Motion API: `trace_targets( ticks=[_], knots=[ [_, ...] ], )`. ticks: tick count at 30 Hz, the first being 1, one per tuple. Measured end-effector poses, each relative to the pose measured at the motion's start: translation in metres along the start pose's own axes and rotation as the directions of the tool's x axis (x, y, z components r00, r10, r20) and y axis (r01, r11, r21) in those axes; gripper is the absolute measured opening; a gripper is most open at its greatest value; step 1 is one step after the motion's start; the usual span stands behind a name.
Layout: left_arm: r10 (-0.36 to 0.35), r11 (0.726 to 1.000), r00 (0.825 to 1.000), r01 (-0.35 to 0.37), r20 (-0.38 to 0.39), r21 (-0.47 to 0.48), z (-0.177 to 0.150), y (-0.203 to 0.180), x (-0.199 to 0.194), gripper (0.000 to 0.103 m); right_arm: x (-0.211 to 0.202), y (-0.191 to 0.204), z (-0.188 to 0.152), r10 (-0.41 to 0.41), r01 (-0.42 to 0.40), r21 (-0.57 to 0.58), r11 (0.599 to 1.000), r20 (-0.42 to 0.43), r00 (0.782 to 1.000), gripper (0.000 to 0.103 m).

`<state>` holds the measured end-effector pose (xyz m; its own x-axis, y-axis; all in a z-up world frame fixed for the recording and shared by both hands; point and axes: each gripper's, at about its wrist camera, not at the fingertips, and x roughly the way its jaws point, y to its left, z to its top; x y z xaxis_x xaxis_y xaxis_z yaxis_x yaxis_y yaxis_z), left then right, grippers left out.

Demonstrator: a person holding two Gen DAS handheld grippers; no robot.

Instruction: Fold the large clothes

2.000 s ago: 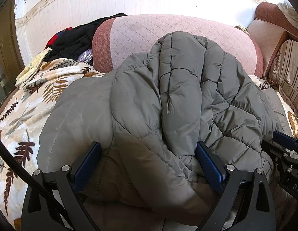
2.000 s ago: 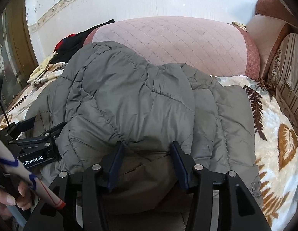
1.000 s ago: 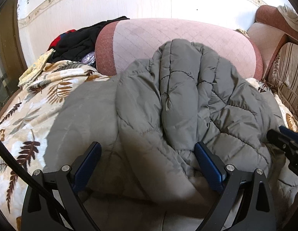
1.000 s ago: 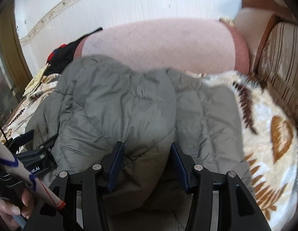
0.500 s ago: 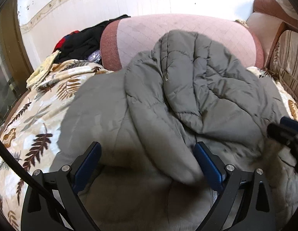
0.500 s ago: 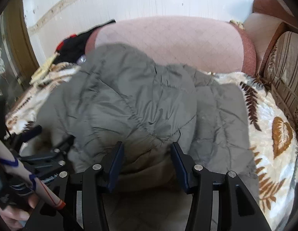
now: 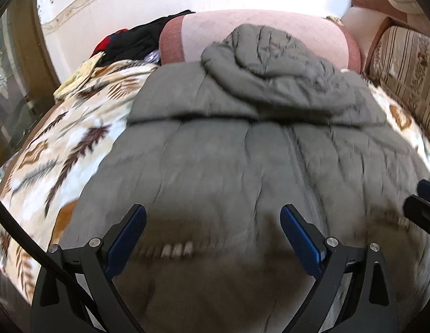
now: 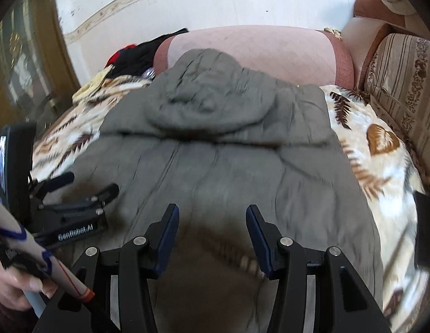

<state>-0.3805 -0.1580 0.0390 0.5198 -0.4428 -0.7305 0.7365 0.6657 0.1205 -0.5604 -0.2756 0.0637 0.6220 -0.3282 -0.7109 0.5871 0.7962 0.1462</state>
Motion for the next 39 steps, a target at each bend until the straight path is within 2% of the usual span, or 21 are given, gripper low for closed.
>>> trace_targets(
  ticks=[6,12,15,20,23,26,39],
  knots=[
    [0.005,0.998,0.998,-0.009,-0.07,-0.057,-0.039,0.014,-0.006,0.097,-0.017,0.011,-0.037,0.005,-0.005,-0.017,1.0,-0.034,0.999,0.054],
    [0.011,0.998,0.997,-0.016,-0.081,-0.062,-0.055,0.016,-0.011,0.097,-0.006,0.02,-0.066,-0.004,0.0,-0.029,1.0,-0.128,0.992,0.055],
    [0.024,0.998,0.997,-0.029,-0.08,-0.052,-0.056,0.013,-0.009,0.098,-0.001,0.018,-0.075,-0.011,0.008,-0.022,1.0,-0.144,0.989,0.06],
    [0.035,0.998,0.997,-0.038,-0.07,-0.052,-0.056,0.011,-0.006,0.1,0.0,0.012,-0.08,-0.009,0.007,-0.014,1.0,-0.137,0.99,0.07],
    [0.045,0.998,0.999,-0.046,-0.024,-0.051,-0.063,0.01,-0.008,0.1,0.001,0.011,-0.082,-0.014,0.012,-0.015,1.0,-0.128,0.992,0.073],
    [0.057,0.998,0.998,-0.056,0.013,-0.042,-0.068,0.008,-0.01,0.1,0.001,0.012,-0.086,-0.021,0.02,-0.019,1.0,-0.105,0.994,0.076],
    [0.069,0.997,0.997,-0.068,0.036,-0.04,-0.07,0.008,-0.008,0.103,0.003,0.008,-0.091,-0.022,0.018,-0.06,0.998,-0.065,0.998,0.081]
  ],
)
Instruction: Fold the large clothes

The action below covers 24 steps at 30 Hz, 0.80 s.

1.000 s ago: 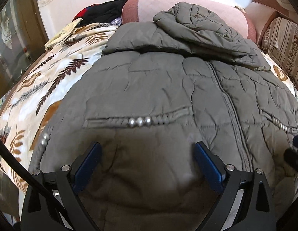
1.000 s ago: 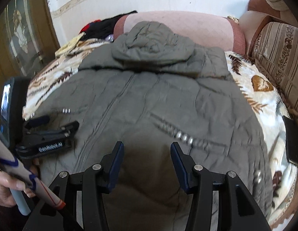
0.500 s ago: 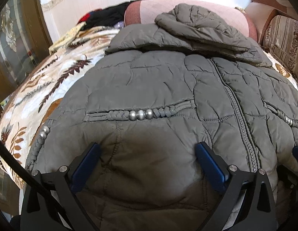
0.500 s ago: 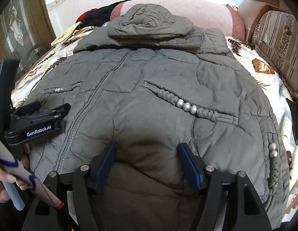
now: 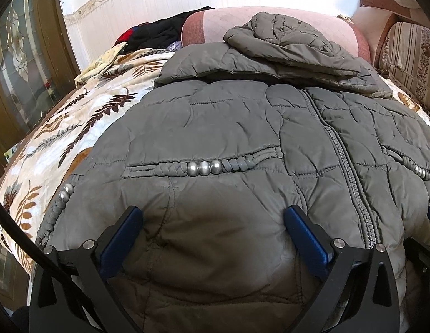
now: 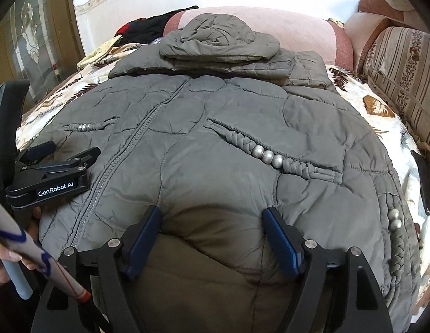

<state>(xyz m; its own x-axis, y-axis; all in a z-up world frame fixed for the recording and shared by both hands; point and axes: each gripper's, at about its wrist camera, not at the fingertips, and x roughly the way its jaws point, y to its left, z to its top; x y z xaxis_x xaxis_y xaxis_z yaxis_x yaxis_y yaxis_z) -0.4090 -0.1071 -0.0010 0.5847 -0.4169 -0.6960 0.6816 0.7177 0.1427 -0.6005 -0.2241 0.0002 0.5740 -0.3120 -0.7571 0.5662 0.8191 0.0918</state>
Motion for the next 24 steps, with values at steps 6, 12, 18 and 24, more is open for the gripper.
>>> trace_targets(
  ticks=[6,12,18,24],
  knots=[
    [0.0,1.0,1.0,0.0,0.001,-0.001,0.0002,0.0,0.0001,0.103,0.0004,0.0,-0.0001,-0.003,0.003,-0.002,1.0,-0.001,1.0,0.082],
    [0.0,1.0,1.0,0.0,0.001,-0.001,-0.0001,0.0001,0.0001,0.103,0.0005,0.0004,0.0001,-0.003,0.003,-0.003,1.0,0.0,1.0,0.082],
    [-0.001,1.0,1.0,0.001,0.004,-0.001,-0.0008,-0.0002,0.0004,0.103,0.0005,-0.0008,-0.0008,-0.007,0.007,-0.009,1.0,0.001,1.0,0.082],
    [-0.005,1.0,1.0,0.005,0.003,0.003,0.0001,0.0013,-0.0019,0.103,0.0008,-0.0012,-0.0011,-0.008,0.008,-0.011,1.0,-0.001,1.0,0.083]
  ],
)
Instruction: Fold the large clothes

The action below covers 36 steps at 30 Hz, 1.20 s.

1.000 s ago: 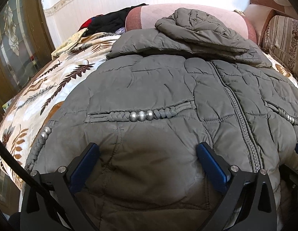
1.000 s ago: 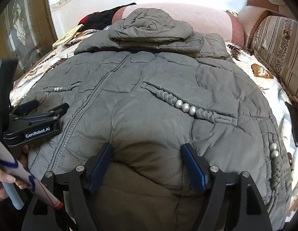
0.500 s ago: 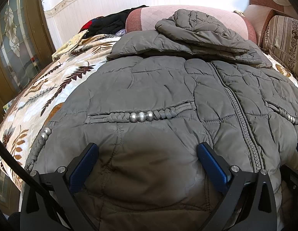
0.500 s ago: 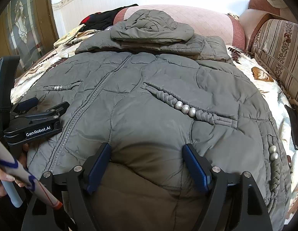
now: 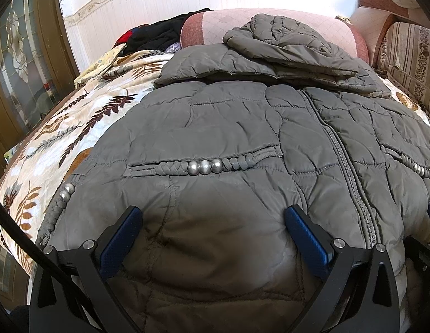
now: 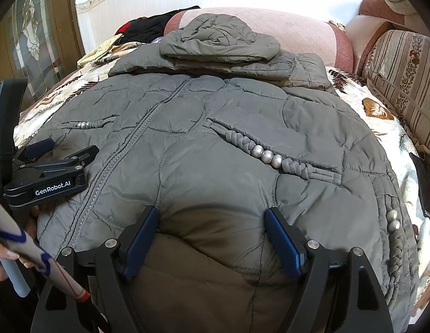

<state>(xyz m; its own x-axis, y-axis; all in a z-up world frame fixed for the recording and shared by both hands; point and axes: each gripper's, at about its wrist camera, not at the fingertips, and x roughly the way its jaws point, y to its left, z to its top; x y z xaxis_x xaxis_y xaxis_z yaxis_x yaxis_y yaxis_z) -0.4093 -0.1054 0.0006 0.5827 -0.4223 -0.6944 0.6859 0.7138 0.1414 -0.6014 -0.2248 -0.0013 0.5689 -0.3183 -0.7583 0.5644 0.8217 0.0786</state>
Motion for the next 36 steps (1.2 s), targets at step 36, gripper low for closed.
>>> trace_targets(
  ticks=[36],
  knots=[
    [-0.121,0.806,0.991,0.06,-0.064,-0.589,-0.045,0.193,-0.024,0.088,-0.071,-0.197,-0.042,0.047,-0.116,0.626,0.771,0.125,0.991,0.071]
  ],
)
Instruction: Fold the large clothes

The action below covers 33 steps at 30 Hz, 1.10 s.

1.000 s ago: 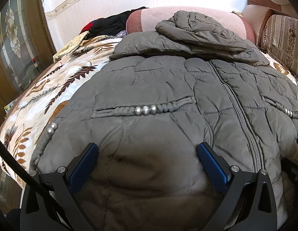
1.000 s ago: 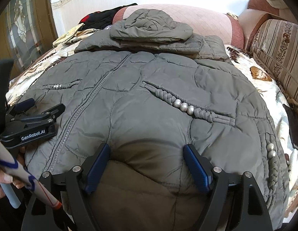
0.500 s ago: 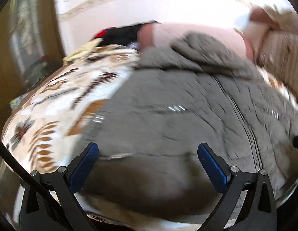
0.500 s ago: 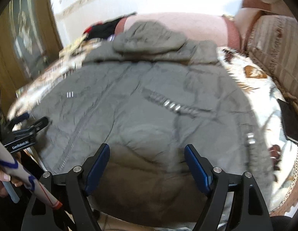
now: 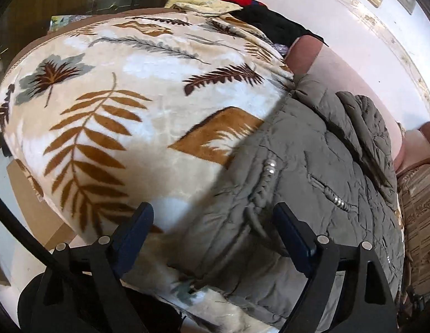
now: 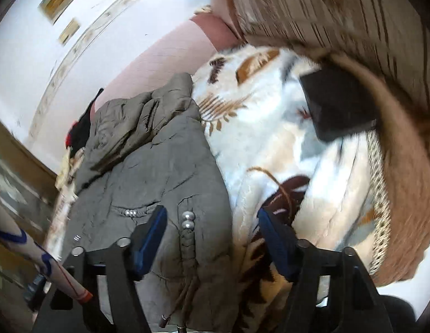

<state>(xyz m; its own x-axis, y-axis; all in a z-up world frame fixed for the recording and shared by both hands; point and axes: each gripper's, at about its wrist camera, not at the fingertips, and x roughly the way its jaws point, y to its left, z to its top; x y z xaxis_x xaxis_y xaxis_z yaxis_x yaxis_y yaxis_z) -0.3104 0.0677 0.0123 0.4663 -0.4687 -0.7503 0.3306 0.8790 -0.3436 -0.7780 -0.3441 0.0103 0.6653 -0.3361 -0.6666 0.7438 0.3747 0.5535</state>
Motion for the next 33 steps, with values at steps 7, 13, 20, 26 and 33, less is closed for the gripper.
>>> trace_targets(
  ticks=[7,13,20,26,33],
  knots=[
    [-0.025,0.999,0.999,0.026,-0.038,0.028,-0.008,-0.009,0.01,0.088,0.015,-0.005,-0.008,0.089,-0.083,0.068,0.994,-0.09,0.992,0.063],
    [-0.051,0.993,0.998,0.056,-0.046,0.109,-0.023,-0.029,0.005,0.088,0.013,0.018,-0.033,0.066,-0.068,-0.013,0.998,-0.104,0.992,0.06],
    [-0.054,0.96,0.999,0.054,-0.007,0.276,-0.044,-0.064,-0.003,0.088,0.009,0.055,-0.087,-0.003,-0.025,-0.156,0.987,-0.181,0.983,0.06],
    [-0.097,0.951,0.995,0.085,0.026,0.298,-0.045,-0.071,-0.008,0.088,-0.009,0.072,-0.074,0.021,-0.032,-0.238,0.971,-0.049,0.999,0.06],
    [-0.061,0.95,0.998,0.064,-0.021,0.307,-0.048,-0.072,0.005,0.088,0.031,0.057,-0.073,0.027,-0.052,-0.138,0.989,-0.178,0.984,0.058]
  ],
)
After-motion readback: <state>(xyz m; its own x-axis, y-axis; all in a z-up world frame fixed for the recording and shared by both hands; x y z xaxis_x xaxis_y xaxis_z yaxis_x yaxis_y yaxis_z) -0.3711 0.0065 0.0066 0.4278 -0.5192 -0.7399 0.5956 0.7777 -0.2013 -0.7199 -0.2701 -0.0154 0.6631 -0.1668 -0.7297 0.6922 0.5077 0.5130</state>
